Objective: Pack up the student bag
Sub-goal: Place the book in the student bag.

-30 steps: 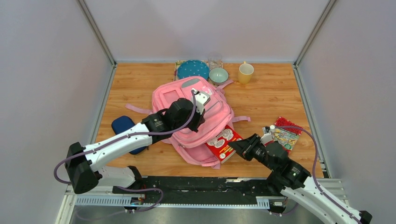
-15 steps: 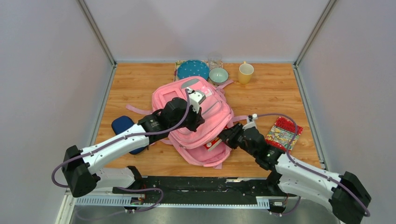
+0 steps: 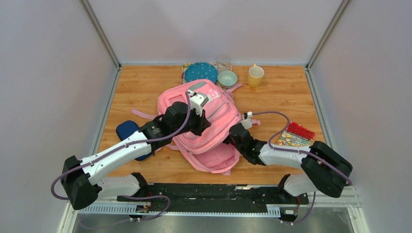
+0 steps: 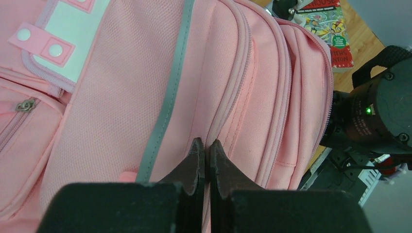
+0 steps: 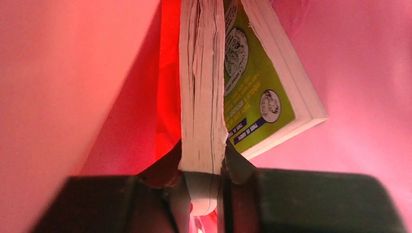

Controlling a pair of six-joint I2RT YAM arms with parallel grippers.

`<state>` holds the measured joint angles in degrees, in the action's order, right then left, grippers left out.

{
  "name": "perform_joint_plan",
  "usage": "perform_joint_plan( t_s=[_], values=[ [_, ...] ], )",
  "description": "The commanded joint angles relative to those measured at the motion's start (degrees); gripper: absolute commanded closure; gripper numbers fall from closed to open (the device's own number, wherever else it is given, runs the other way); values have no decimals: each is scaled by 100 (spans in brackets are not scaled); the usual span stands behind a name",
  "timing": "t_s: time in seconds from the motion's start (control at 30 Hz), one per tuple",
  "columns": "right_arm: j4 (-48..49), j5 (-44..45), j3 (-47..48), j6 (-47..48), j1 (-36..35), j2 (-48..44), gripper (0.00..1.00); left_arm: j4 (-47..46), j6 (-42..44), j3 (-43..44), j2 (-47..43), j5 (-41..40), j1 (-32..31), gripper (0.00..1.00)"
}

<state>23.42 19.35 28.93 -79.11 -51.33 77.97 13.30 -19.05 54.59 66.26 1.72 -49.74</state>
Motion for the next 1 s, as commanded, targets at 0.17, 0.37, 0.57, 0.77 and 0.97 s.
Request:
perform_joint_plan(
  t_s=[0.17,0.37,0.57,0.77,0.97],
  values=[
    [1997,-18,-596,-981,-141,885,26,-855,-319,-44,-447,162,104,100],
    [3161,-669,-1197,-1028,-228,1387,14,-873,-345,-229,-526,224,122,100],
    [1101,-21,-978,-808,-562,378,12,-882,-310,-229,-518,303,140,100],
    [102,349,-582,-790,-562,16,10,-969,-354,-221,-509,505,140,100],
    [330,209,-2,-703,-422,744,21,-1075,-380,-247,-535,672,157,100]
  ],
)
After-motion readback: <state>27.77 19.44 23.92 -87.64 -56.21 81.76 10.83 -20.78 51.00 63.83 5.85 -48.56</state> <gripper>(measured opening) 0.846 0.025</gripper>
